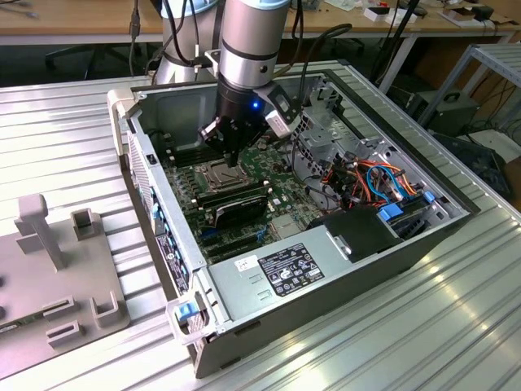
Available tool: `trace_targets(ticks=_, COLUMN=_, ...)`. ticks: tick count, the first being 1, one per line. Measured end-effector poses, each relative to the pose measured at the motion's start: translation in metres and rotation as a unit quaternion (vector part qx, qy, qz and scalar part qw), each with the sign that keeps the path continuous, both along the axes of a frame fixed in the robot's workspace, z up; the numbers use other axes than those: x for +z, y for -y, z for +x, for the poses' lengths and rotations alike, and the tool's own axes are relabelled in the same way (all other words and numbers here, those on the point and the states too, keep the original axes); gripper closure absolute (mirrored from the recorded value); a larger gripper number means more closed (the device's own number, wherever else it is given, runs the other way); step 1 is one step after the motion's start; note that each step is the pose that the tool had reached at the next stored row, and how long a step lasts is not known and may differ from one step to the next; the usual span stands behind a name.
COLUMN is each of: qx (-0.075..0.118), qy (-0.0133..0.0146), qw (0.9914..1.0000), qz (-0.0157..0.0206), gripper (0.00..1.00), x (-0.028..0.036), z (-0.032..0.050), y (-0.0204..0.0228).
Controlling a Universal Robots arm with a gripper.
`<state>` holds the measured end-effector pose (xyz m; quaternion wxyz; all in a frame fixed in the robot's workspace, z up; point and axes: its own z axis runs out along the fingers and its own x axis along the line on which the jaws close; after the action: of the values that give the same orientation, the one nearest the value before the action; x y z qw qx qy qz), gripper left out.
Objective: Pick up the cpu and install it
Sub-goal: 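Install the second cpu locking lever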
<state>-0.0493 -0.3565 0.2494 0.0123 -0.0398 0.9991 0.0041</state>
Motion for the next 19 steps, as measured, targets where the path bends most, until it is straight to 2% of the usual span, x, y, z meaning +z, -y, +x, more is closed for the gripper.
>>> trace_targets(ticks=5, qx=0.000, qy=-0.0001, qw=1.00000, qz=-0.0001, gripper=0.89, x=0.0002, z=0.0000, y=0.0004)
trace_targets(ticks=16, qx=-0.001, qy=0.0000, qw=1.00000, qz=0.0001, gripper=0.89, x=0.0000, z=0.0000, y=0.0189)
trace_targets(ticks=19, qx=-0.001, qy=0.0003, qw=1.00000, qz=0.0000, gripper=0.89, x=-0.0001, z=-0.0025, y=0.0191)
